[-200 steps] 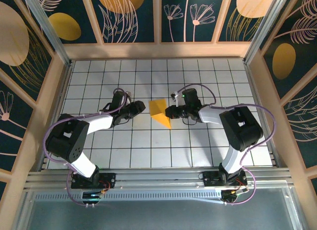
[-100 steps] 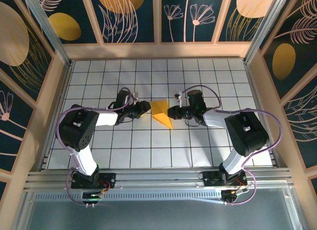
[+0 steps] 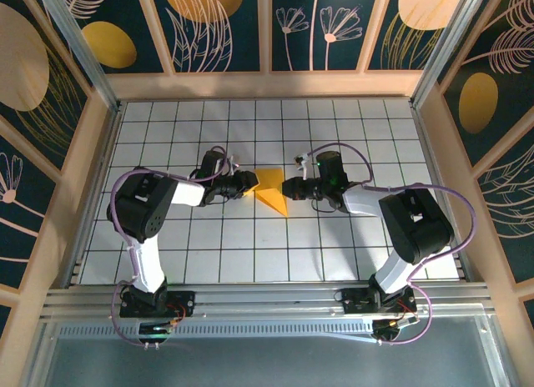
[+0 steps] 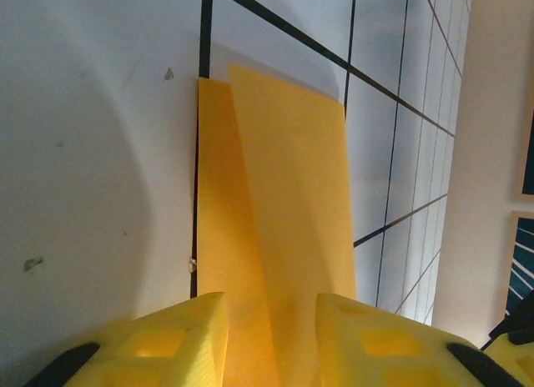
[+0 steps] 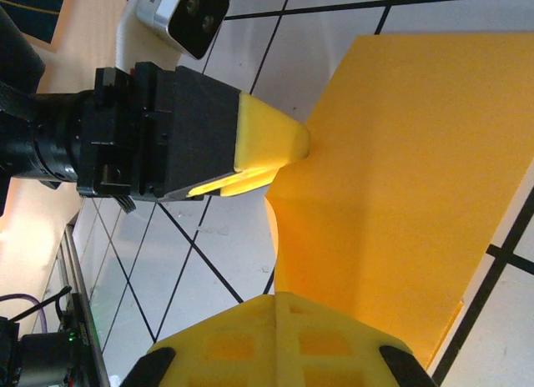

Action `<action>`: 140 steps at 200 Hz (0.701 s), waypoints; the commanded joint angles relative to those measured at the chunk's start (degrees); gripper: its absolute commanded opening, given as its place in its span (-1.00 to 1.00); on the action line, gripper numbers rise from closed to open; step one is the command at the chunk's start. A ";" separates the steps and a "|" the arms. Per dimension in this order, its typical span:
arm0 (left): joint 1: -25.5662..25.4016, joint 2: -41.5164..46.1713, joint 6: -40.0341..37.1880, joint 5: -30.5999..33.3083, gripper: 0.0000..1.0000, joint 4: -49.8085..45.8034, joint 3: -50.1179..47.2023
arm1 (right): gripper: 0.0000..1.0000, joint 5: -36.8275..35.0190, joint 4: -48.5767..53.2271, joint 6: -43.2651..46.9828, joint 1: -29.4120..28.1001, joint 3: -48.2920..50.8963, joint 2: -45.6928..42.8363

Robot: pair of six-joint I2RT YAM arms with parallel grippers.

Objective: Fold a paper plane with a square sheet of paper (fold left side to right side)
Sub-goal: Fourth fold the wing at the center of the table.

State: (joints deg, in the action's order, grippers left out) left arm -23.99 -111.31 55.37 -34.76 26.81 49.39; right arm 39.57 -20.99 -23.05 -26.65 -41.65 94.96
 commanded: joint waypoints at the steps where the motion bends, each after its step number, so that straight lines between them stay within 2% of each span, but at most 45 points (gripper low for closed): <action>1: -0.14 -1.34 0.00 -1.60 -0.54 1.76 1.54 | -1.00 1.30 -1.68 -0.44 0.51 1.04 -1.31; 25: -0.25 -1.11 -0.18 -0.99 -0.75 1.84 1.66 | -0.99 -0.25 0.39 0.30 0.56 0.89 -1.08; 57: -0.70 -0.58 -0.34 -0.76 -0.95 1.80 1.58 | -0.75 -4.46 6.13 2.89 0.79 -0.42 -2.58; 88: -1.56 0.17 0.23 -0.06 -1.00 1.60 1.29 | -0.48 -8.43 11.66 4.75 0.79 -1.74 -4.95; 113: -2.41 1.49 1.74 1.57 -1.00 0.82 1.23 | -0.32 -17.72 19.00 5.63 -0.69 -3.57 -8.31; 135: -3.23 2.37 2.75 3.00 -1.00 -1.46 1.91 | -0.31 -30.77 28.48 5.08 -4.34 -6.78 -11.03; 140: -3.42 2.51 2.98 3.20 -1.00 -1.84 2.00 | -0.31 -34.46 30.76 4.76 -6.68 -7.66 -11.48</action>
State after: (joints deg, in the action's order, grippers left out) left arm -26.55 -111.37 56.58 -33.34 26.57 49.78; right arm 22.04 -2.59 -19.07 -28.18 -44.80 86.87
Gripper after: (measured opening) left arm 0.044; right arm 0.344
